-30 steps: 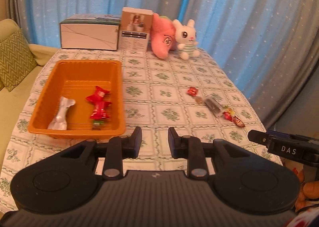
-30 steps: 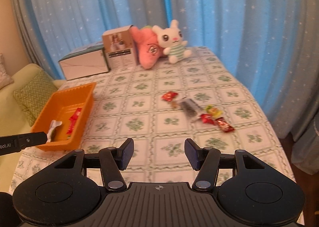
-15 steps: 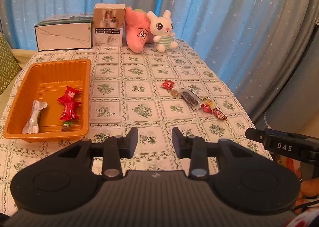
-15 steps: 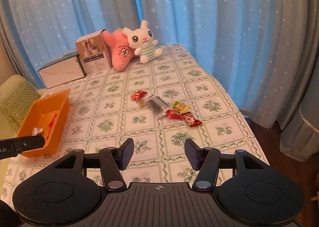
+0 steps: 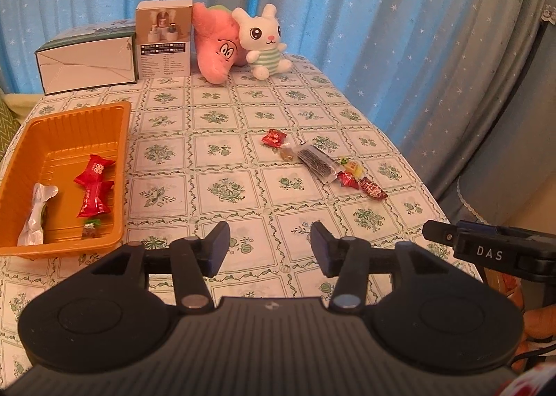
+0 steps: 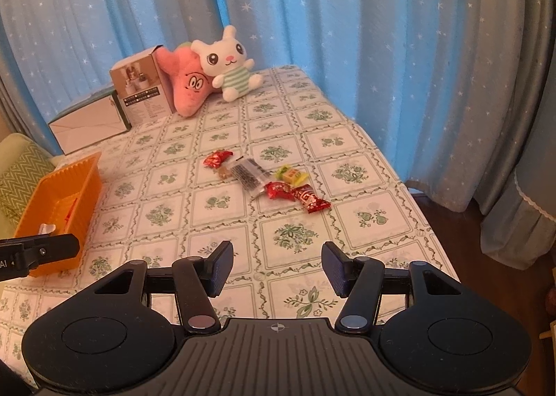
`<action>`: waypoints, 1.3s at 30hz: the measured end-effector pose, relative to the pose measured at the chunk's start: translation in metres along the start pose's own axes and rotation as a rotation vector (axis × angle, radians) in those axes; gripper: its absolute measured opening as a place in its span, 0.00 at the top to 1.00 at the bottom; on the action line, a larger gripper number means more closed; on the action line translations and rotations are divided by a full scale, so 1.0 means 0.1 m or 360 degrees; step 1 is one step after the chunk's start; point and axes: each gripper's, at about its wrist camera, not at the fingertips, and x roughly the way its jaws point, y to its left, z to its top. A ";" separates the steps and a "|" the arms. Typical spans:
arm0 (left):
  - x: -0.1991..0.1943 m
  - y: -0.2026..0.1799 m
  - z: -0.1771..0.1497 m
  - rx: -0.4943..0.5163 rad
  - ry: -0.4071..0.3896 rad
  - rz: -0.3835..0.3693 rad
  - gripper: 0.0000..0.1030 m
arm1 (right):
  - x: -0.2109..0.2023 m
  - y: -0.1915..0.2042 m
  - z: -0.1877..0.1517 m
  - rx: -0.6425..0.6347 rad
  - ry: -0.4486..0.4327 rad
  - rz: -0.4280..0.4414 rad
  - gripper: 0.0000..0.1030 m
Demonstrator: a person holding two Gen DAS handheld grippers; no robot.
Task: Organize snacks
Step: 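Reach the right tool to the dark red chocolate packet and close on it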
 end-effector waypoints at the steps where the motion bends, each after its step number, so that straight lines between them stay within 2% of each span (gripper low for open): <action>1: 0.03 -0.01 0.01 0.0006 0.0004 0.0000 0.54 | 0.02 -0.02 0.00 0.0002 0.0004 -0.0003 0.45; 11: 0.39 -0.17 0.08 0.0050 0.0044 -0.0032 0.54 | 0.27 -0.25 0.04 0.0033 0.0033 -0.0040 0.45; 16: 0.63 -0.27 0.15 0.0130 0.0024 -0.0023 0.54 | 0.43 -0.39 0.15 0.0039 0.0013 -0.0027 0.45; 25: 1.08 -0.38 0.28 0.0238 0.0009 -0.0079 0.54 | 0.95 -0.52 0.35 -0.0128 0.0030 0.0044 0.45; 30: 1.34 -0.42 0.32 0.0306 0.0049 -0.0107 0.55 | 1.27 -0.51 0.42 -0.0244 0.0043 0.0079 0.46; 39: 1.68 -0.41 0.34 0.0379 0.0111 -0.0170 0.56 | 1.72 -0.44 0.42 -0.0416 0.0087 0.0133 0.60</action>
